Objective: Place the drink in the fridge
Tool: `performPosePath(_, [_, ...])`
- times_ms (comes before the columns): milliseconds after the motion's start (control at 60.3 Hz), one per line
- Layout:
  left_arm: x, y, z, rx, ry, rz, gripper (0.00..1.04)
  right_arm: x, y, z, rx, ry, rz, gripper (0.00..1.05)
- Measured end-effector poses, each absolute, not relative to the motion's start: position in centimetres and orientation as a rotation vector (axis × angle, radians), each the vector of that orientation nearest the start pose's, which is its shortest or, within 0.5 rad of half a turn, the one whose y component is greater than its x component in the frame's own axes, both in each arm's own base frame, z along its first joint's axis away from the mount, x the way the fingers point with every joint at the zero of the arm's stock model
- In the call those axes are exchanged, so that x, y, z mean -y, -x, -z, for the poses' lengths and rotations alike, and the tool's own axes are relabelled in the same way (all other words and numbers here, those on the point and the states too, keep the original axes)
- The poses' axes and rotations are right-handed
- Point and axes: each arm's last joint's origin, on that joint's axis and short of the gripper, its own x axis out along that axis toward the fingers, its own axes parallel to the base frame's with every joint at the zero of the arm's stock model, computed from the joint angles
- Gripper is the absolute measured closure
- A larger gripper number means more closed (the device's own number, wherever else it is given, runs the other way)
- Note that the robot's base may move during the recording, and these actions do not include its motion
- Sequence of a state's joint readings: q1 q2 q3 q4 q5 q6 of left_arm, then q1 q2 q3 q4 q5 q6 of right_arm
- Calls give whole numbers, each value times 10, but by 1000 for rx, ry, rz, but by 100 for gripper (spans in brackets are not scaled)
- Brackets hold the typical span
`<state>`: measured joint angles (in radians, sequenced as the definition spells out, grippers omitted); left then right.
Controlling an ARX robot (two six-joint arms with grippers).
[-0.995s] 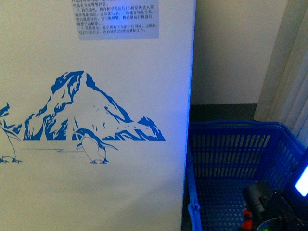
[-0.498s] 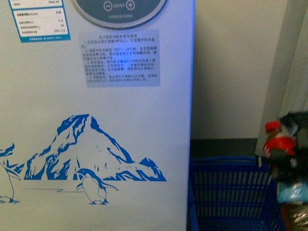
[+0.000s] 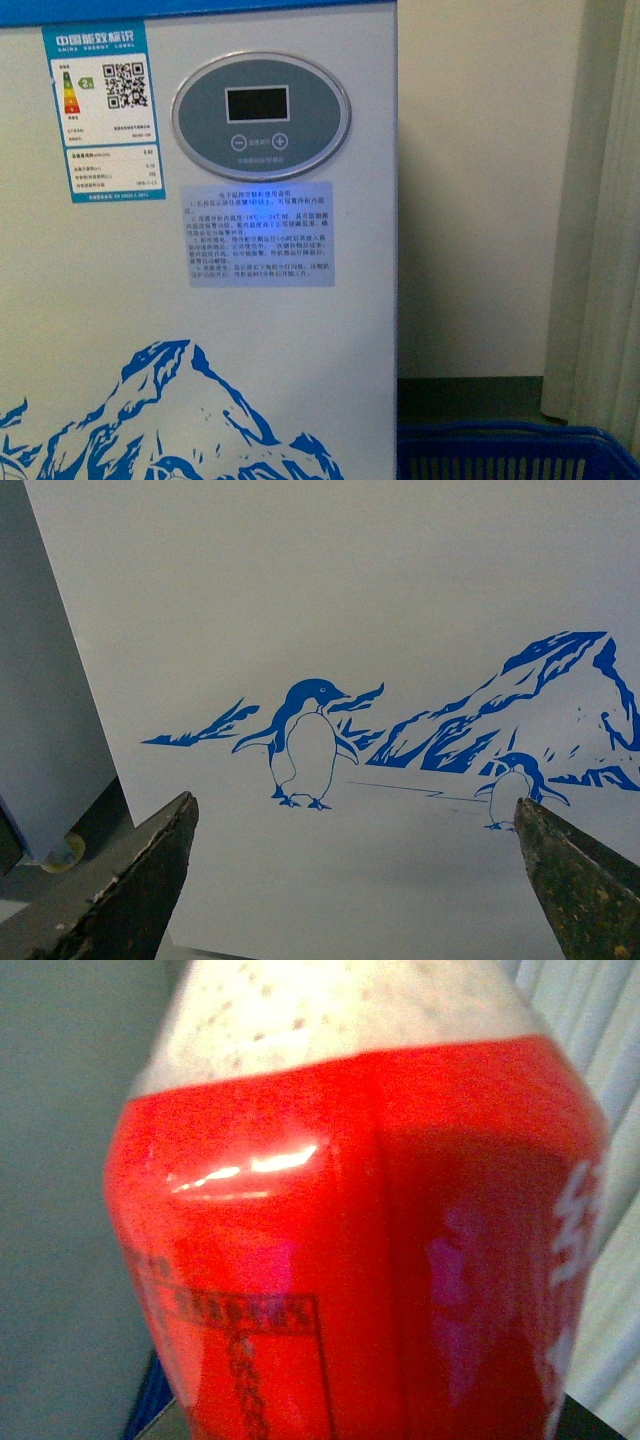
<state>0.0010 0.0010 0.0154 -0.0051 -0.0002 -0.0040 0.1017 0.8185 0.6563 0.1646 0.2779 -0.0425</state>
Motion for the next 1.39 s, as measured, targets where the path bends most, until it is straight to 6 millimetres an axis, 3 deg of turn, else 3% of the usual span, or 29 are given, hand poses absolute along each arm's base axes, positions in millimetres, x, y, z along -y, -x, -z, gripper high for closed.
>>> performPosePath(182, [0,-97,-168,9,4,-1,8,-15,-129,-303,66,51,238,68])
performPosePath(415, [0,-97,-168,9,4,-1,8,-6,-102,-289,103,30,343,68])
performPosePath(680, [0,-97,-168,9,4,-1,8,4,-101,-273,77,25,415,68])
performPosePath(1394, [0,-97,-168,10,4,-1,8,4,-102,-271,75,19,409,68])
